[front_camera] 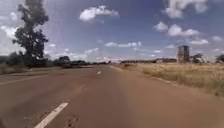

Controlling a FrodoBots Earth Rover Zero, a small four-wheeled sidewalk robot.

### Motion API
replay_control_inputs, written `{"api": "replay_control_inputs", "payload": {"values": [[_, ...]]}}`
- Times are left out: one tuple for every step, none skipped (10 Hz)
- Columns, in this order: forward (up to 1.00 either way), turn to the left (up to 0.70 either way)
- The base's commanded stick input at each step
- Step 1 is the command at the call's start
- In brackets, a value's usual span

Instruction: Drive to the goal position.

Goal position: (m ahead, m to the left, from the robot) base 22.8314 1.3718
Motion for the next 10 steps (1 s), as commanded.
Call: {"api": "replay_control_inputs", "payload": {"values": [[0.85,0.02],[0.85,0.02],[0.85,0.02],[0.85,0.02],[0.85,0.02],[0.85,0.02],[0.85,0.02],[0.85,0.02],[0.85,0.02],[0.85,0.02]]}}
